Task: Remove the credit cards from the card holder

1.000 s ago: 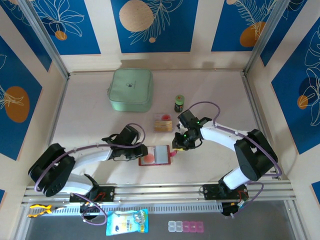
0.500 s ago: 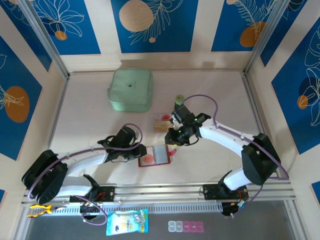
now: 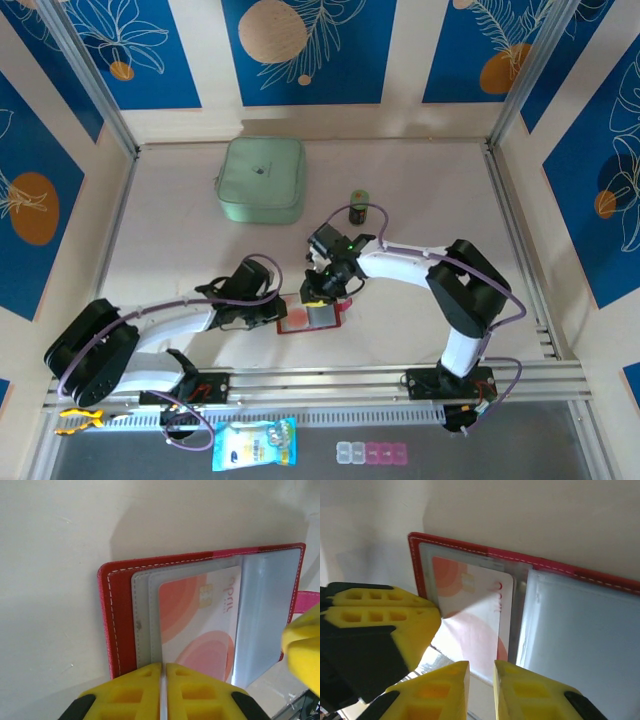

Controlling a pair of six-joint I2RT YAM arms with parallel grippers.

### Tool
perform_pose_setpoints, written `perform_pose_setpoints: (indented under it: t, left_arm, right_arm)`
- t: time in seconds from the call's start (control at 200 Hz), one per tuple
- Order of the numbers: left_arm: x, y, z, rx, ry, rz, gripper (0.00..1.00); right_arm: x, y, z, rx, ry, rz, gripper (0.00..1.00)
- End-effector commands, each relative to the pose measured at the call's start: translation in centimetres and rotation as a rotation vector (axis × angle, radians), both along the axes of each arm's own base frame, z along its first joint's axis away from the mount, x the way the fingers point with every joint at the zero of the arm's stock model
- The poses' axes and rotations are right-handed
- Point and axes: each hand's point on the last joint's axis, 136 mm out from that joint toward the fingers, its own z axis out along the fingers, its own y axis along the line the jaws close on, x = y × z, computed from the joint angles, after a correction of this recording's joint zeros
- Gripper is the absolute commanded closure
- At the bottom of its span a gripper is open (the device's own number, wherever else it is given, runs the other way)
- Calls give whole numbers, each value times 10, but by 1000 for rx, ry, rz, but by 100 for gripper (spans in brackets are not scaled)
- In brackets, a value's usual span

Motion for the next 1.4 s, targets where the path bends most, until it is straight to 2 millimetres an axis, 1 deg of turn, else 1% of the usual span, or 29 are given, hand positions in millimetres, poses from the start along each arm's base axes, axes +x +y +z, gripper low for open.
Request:
perform_pose_setpoints:
  t: [0.0,0.075,0.4,0.655,0.835,0.905,0.975,1.05,1.19,1.396]
  left_arm:
    - [-1,3,-5,12,17,5,90]
    - [-2,6,-7,26,22,6,90]
    - [-1,6,-6,28,21,1,90]
    - [-1,5,-6,26,24,-3,90]
    - [-1,5,-6,27,26,-4,90]
    - [-2,6,-6,30,27,-4,90]
    - [-2,6,-7,32,28,-4,90]
    - [-2,7,-6,34,27,-3,90]
    - [-3,8,-6,36,28,-3,90]
    - [-5,12,-6,40,28,2,90]
  right_arm:
    - [0,15,4,43,21,11,78]
    - [-2,17,-1,39,30,15,78]
    - [-5,18,-16,21,58,22,79]
    - [-9,23,-19,36,77,32,77]
    - [-11,29,-20,69,95,37,81]
    - [-12,27,-23,53,98,33,81]
    - [-12,23,-26,19,92,30,77]
    - [-11,15,-28,-36,73,32,75]
    - [-10,2,-32,-156,25,54,73]
    - [-8,0,-26,-206,-16,76,73]
